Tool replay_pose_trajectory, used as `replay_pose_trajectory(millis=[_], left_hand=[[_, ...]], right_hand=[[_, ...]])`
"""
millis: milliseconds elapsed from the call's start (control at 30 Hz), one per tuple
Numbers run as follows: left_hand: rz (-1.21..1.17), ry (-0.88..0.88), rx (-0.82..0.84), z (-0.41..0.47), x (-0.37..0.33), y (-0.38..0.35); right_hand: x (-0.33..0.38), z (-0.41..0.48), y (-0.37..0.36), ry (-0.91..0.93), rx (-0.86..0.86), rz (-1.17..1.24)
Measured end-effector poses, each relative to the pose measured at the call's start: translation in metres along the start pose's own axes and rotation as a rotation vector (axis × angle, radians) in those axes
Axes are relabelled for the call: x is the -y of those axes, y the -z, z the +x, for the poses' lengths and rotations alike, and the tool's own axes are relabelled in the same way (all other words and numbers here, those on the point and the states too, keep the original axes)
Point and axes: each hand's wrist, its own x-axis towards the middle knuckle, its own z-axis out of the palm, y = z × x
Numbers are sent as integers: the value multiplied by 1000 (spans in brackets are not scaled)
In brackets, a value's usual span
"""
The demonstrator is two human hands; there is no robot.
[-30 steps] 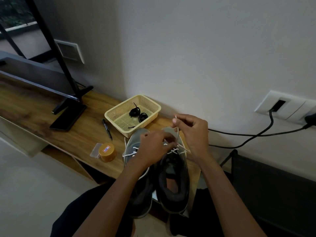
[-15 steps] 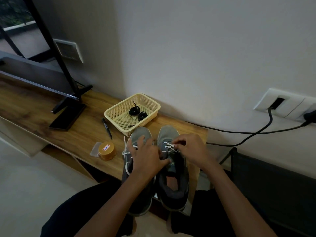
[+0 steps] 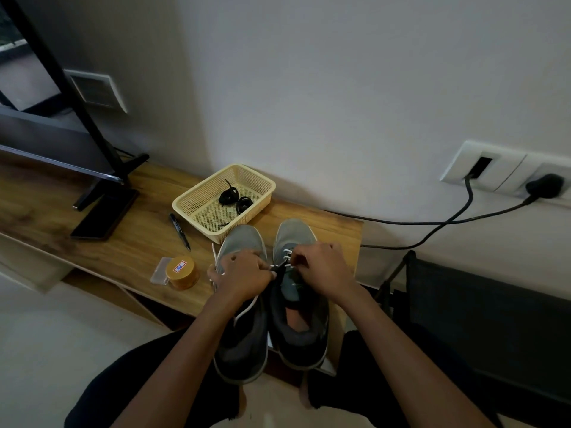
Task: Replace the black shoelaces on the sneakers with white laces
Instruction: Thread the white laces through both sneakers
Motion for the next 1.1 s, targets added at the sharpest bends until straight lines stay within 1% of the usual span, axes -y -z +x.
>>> replay_pose_trajectory(millis=[100,200,267,333,533,733,867,1000,1100], left_hand=[[48,10,27,7,3,-2],[34,11,57,11,4,-3],[66,19,47,11,5,-1],[75,-3,27,14,10,-1],[68,-32,66,17,13,1],[144,-86,58,16,12,2],[146,-99,18,11,7,3],[221,-94,6,7,2,5],[193,-86,15,4,-1,5]], right_hand=[[-1,1,-1,1,8,-8],[0,0,-2,11,20,-16],[1,0,-2,5,18,-6],[1,0,-1,-7,13,7],[5,-1,-6,-25,7,62],[11,2,-10,-23,-26,15],[12,1,-13,-12,-32,21],[15,-1,-14,-23,-41,104],[20,-3,-16,-33,-68,152]])
